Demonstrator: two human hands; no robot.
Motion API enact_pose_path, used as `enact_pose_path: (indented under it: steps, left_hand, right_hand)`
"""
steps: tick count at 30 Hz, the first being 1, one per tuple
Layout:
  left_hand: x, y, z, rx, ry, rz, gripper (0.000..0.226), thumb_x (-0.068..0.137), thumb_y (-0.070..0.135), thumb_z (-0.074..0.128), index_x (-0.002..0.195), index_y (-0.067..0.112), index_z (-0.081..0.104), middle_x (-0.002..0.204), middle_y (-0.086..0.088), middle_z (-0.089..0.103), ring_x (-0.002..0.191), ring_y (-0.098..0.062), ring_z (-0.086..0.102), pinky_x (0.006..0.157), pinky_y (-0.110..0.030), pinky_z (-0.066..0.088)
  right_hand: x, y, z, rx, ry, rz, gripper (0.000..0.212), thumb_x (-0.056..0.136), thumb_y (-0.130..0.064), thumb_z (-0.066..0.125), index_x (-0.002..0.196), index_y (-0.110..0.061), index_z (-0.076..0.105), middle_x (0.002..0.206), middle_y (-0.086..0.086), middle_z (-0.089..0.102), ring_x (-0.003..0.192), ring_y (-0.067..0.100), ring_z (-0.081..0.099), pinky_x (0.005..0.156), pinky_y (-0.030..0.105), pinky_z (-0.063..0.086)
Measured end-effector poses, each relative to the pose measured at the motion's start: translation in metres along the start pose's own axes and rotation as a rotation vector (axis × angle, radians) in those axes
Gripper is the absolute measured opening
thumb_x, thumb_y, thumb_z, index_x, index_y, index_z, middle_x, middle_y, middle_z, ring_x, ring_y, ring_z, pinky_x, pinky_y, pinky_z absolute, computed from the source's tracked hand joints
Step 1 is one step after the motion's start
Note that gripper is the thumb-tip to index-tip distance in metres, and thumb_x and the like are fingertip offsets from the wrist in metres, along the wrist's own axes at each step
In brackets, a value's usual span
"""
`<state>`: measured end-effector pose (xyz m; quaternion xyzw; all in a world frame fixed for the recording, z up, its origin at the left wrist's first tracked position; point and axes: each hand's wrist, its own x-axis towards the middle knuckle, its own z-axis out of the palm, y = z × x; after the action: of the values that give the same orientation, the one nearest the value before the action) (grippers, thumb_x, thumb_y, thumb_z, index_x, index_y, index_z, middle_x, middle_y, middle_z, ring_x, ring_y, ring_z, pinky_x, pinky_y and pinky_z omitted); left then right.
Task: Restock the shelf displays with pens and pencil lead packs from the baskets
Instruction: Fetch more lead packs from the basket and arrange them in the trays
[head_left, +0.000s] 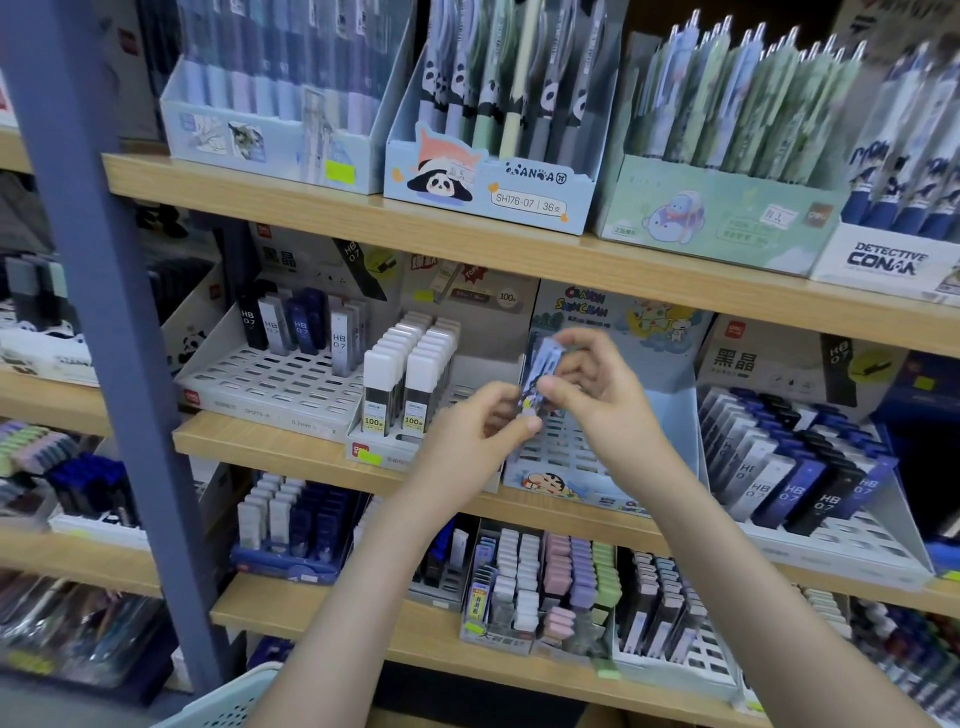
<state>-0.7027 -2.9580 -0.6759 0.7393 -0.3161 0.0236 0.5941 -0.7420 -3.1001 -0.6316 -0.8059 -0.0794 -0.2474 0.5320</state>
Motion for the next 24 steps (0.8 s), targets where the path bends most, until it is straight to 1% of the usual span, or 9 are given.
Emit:
enact_pose_path:
  steps: [2, 5, 8, 11, 13, 15, 17, 21, 24]
  left_hand:
    - [0.001, -0.008, 0.001, 0.267, 0.060, 0.096, 0.031, 0.092, 0.034, 0.060, 0.121, 0.023, 0.056, 0.112, 0.011, 0.060, 0.106, -0.004, 0.053, 0.095, -0.023, 0.043]
    - [-0.002, -0.026, 0.003, 0.638, 0.046, 0.326, 0.043, 0.093, 0.051, 0.047, 0.122, 0.021, 0.057, 0.125, 0.005, 0.054, 0.115, -0.012, 0.049, 0.099, -0.034, 0.040]
    - [-0.005, -0.045, 0.008, 0.848, 0.079, 0.492, 0.046, 0.090, 0.057, 0.044, 0.104, 0.019, 0.065, 0.127, -0.005, 0.055, 0.102, -0.018, 0.059, 0.086, -0.034, 0.046]
    - [-0.005, -0.055, 0.012, 0.923, 0.164, 0.619, 0.040, 0.090, 0.054, 0.051, 0.098, 0.018, 0.067, 0.127, -0.009, 0.059, 0.093, -0.020, 0.060, 0.080, -0.030, 0.039]
    - [-0.004, -0.059, 0.013, 0.951, 0.191, 0.691, 0.037, 0.090, 0.050, 0.056, 0.098, 0.016, 0.067, 0.123, -0.006, 0.062, 0.093, -0.020, 0.061, 0.080, -0.030, 0.039]
    - [-0.003, -0.060, 0.014, 0.972, 0.198, 0.723, 0.035, 0.090, 0.049, 0.057, 0.099, 0.016, 0.067, 0.118, -0.003, 0.065, 0.095, -0.020, 0.062, 0.081, -0.030, 0.040]
    - [-0.003, -0.060, 0.015, 0.972, 0.201, 0.727, 0.035, 0.090, 0.049, 0.057, 0.099, 0.016, 0.067, 0.117, -0.001, 0.066, 0.096, -0.019, 0.062, 0.081, -0.030, 0.042]
    - [-0.004, -0.060, 0.014, 0.984, 0.204, 0.711, 0.037, 0.090, 0.050, 0.056, 0.100, 0.016, 0.068, 0.116, 0.001, 0.066, 0.096, -0.018, 0.062, 0.081, -0.030, 0.043]
    - [-0.004, -0.060, 0.014, 0.995, 0.200, 0.707, 0.037, 0.090, 0.050, 0.056, 0.101, 0.016, 0.068, 0.116, 0.000, 0.066, 0.097, -0.018, 0.062, 0.082, -0.029, 0.042]
  right_hand:
    - [0.005, 0.003, -0.005, 0.004, 0.148, 0.011, 0.023, 0.092, -0.006, 0.057, 0.100, -0.026, 0.047, 0.084, 0.001, 0.054, 0.075, 0.015, 0.062, 0.073, 0.034, 0.051]
    - [0.010, 0.014, -0.012, -0.077, 0.276, -0.025, 0.021, 0.095, -0.010, 0.054, 0.102, -0.028, 0.045, 0.079, 0.001, 0.050, 0.068, 0.013, 0.061, 0.068, 0.025, 0.046]
    - [0.010, 0.027, -0.009, -0.163, 0.224, -0.058, 0.033, 0.095, -0.010, 0.052, 0.098, -0.042, 0.045, 0.074, 0.004, 0.046, 0.082, 0.042, 0.057, 0.068, 0.035, 0.044]
    - [0.011, 0.031, -0.006, -0.214, 0.159, -0.072, 0.040, 0.095, -0.009, 0.051, 0.101, -0.048, 0.044, 0.079, -0.010, 0.051, 0.085, 0.035, 0.061, 0.078, 0.046, 0.050]
    - [0.014, 0.031, -0.008, -0.256, 0.088, -0.111, 0.042, 0.096, -0.009, 0.050, 0.104, -0.050, 0.044, 0.088, -0.015, 0.056, 0.090, 0.021, 0.063, 0.084, 0.038, 0.051]
    - [0.017, 0.029, -0.009, -0.313, 0.006, -0.127, 0.045, 0.096, -0.011, 0.050, 0.105, -0.054, 0.043, 0.099, -0.008, 0.060, 0.093, 0.015, 0.062, 0.084, 0.031, 0.051]
    - [0.023, 0.029, -0.010, -0.363, -0.030, -0.117, 0.047, 0.096, -0.012, 0.051, 0.105, -0.057, 0.042, 0.102, 0.001, 0.060, 0.093, 0.014, 0.062, 0.086, 0.032, 0.051]
    - [0.031, 0.033, -0.012, -0.390, -0.039, -0.093, 0.041, 0.095, -0.011, 0.051, 0.113, -0.047, 0.044, 0.096, 0.004, 0.058, 0.090, 0.019, 0.063, 0.088, 0.043, 0.050]
    - [0.031, 0.036, -0.014, -0.440, -0.044, -0.115, 0.036, 0.096, -0.012, 0.051, 0.116, -0.042, 0.045, 0.096, 0.006, 0.059, 0.090, 0.018, 0.062, 0.085, 0.036, 0.050]
